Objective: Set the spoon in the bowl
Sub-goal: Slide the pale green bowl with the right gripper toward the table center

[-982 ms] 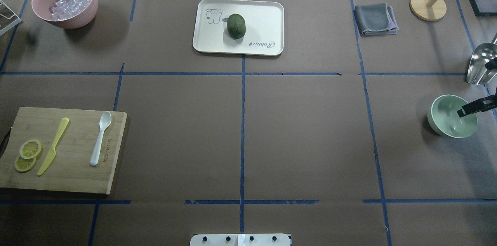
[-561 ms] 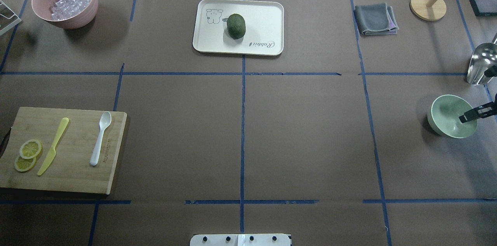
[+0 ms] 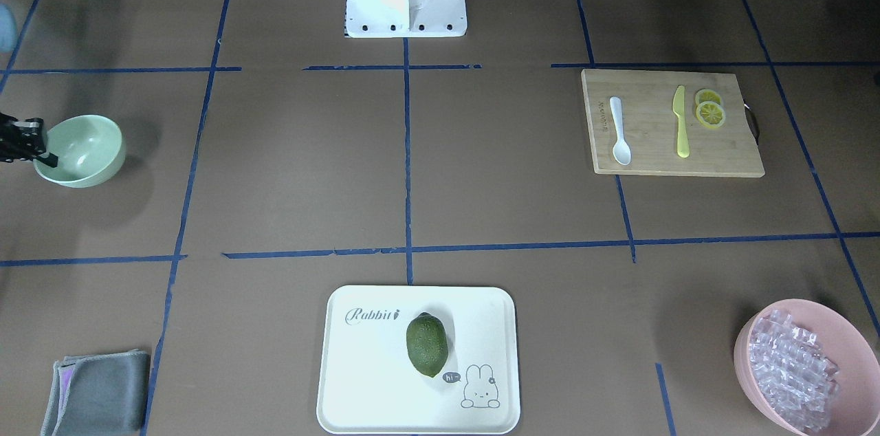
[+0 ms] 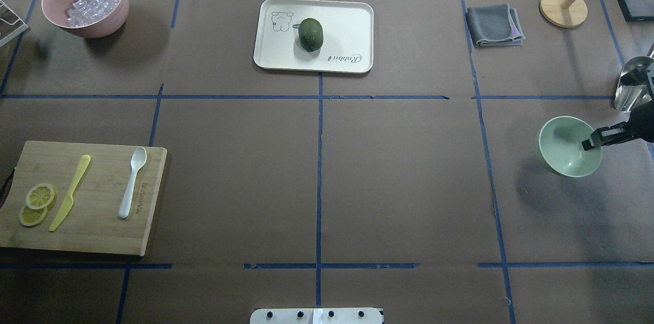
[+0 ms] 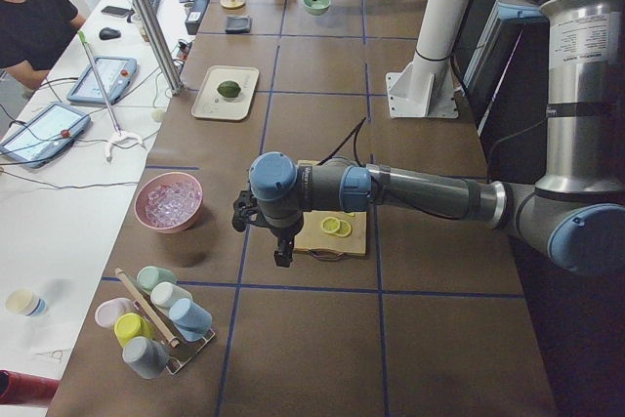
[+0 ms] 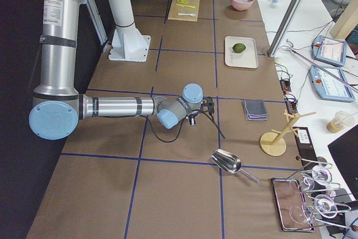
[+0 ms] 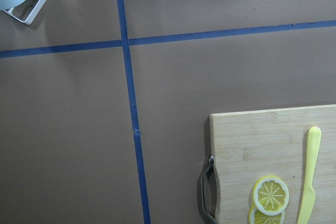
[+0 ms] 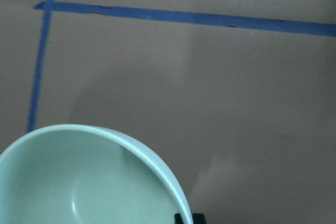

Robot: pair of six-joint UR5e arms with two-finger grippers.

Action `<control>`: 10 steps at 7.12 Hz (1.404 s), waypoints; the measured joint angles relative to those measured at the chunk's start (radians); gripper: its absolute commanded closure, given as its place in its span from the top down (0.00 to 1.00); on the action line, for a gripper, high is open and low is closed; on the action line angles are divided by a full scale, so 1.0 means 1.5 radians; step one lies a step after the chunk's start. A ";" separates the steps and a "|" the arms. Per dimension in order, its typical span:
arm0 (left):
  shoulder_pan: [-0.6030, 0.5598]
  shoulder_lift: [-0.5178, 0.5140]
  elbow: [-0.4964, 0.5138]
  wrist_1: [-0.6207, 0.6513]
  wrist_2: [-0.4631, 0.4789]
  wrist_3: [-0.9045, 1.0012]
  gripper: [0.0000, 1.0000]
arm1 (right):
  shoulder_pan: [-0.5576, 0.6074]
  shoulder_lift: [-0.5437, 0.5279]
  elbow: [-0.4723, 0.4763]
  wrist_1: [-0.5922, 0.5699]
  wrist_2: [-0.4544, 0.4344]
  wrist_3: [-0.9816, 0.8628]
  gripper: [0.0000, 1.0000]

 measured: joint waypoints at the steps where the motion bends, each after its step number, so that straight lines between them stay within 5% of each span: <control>1: 0.000 0.000 0.001 0.000 0.000 0.002 1.00 | -0.035 0.042 0.023 -0.001 0.002 0.100 0.00; 4: 0.000 0.005 0.005 -0.004 0.001 0.004 1.00 | -0.185 0.217 0.034 -0.005 -0.066 0.408 0.00; 7: 0.000 0.006 0.011 -0.005 0.001 0.001 1.00 | -0.321 0.371 0.023 -0.150 -0.226 0.477 0.00; 10: 0.000 0.006 0.012 -0.004 0.000 0.001 1.00 | -0.352 0.456 -0.041 -0.221 -0.280 0.533 0.02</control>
